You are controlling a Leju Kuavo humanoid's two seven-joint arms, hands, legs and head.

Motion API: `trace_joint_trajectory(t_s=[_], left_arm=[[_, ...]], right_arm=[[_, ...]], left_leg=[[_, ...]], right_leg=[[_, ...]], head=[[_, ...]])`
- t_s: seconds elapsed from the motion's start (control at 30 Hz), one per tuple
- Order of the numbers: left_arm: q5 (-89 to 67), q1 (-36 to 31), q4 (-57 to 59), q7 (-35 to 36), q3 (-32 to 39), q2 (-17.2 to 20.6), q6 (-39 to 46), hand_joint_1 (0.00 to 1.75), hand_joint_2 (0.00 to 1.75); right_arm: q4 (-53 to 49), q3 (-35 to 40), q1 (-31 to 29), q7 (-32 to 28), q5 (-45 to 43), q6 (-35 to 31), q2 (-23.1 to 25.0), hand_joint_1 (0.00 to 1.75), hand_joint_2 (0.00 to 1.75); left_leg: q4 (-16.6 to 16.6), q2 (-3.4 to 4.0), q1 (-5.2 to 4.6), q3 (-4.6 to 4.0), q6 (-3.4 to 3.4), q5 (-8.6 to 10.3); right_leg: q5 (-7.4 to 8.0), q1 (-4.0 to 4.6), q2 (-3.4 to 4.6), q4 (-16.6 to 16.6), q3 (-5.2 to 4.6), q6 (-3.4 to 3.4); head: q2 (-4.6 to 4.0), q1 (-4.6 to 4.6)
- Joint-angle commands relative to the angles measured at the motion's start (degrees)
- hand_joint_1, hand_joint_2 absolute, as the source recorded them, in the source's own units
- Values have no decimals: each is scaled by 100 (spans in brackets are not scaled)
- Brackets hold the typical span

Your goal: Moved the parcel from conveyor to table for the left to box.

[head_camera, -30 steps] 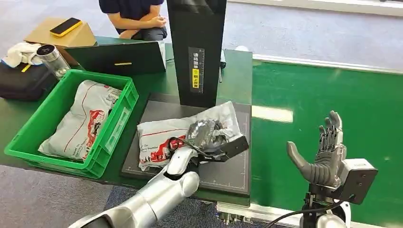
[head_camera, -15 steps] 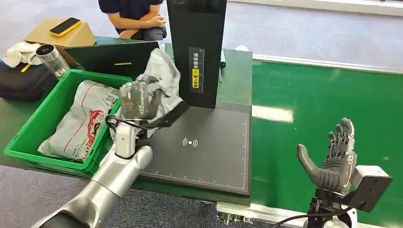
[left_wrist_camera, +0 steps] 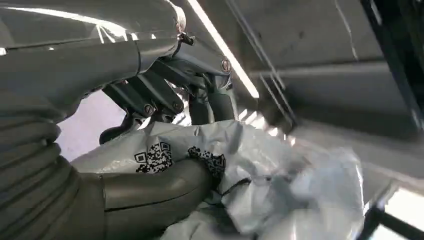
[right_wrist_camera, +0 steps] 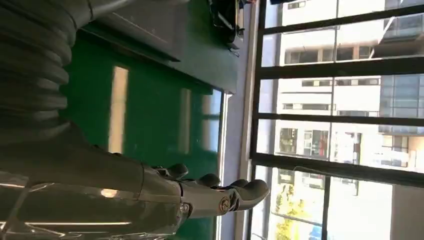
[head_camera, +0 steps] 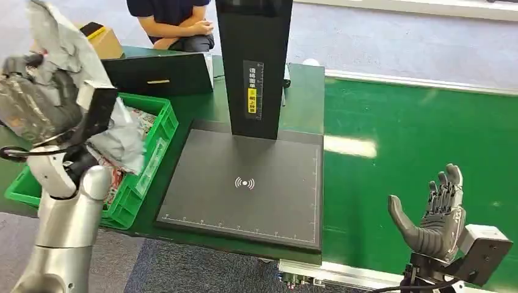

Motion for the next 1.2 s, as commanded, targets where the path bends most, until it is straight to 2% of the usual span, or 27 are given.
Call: trace_joint_trajectory(t_s=[0.03, 0.13, 0.23, 0.3, 0.37, 0.43, 1.0, 1.07, 1.17, 1.2], left_arm=[[-192, 23, -722, 127, 592, 180, -19, 175, 175], [-172, 109, -933, 160, 682, 133, 77, 175, 175], [-252, 192, -963, 227, 743, 60, -361, 175, 175], [-264, 200, -863, 229, 720, 22, -346, 175, 175], [61, 163, -595, 115, 602, 15, -1001, 175, 175], [-139, 66, -81, 441, 506, 62, -1777, 175, 175], [-118, 15, 188, 436, 482, 76, -1654, 175, 175], [-622, -86, 695, 1033, 377, 188, -2298, 175, 175], [-1003, -578, 2317, 1791, 483, 188, -2930, 175, 175], [-1022, -724, 2709, 1879, 489, 192, -3001, 7, 175]], right_arm=[[-3, -82, -16, -2, 16, 1, 130, 0, 175], [-24, -91, -3, 19, 36, 20, 143, 0, 175], [-21, -121, -11, 32, 82, 69, 180, 0, 175], [-13, -126, -22, 31, 85, 72, 180, 0, 175], [28, -138, -56, 28, 100, 114, 165, 0, 175], [125, -146, -111, 21, 120, 152, 157, 0, 175], [163, -146, -128, 3, 125, 150, 163, 0, 175], [177, -145, -139, -8, 161, 167, 195, 0, 175], [200, -173, -163, -13, 207, 184, 247, 0, 175], [195, -179, -157, -13, 218, 185, 265, 0, 175]], left_leg=[[-7, 10, 3, 11, -17, -2], [-10, 5, 3, 14, -17, 0], [-5, 3, 1, 7, -9, -1], [-8, 3, 1, 13, -11, -1], [-8, -5, 1, 12, -10, 1], [-8, -5, 0, 14, -9, 2], [-12, -7, 2, 16, -14, 4], [-13, -6, 2, 16, -16, 5], [-19, -7, -2, 26, -15, 8], [-8, -6, -2, 17, -7, 3]], right_leg=[[0, 2, 6, -6, 8, -1], [0, 1, 1, -8, 11, -1], [0, 1, 0, -4, 5, 0], [-1, 0, 0, -7, 11, 0], [-1, 0, -8, -7, 12, 0], [-1, -1, -8, -7, 13, 0], [1, 0, -11, -12, 16, -1], [2, 0, -10, -13, 15, -1], [2, -4, -11, -14, 23, -2], [0, -2, -9, -6, 15, -1]], head=[[0, 2], [2, 0], [0, 0], [0, 2], [0, 2], [0, 2], [0, 4], [0, 2], [0, 0], [0, 2]])
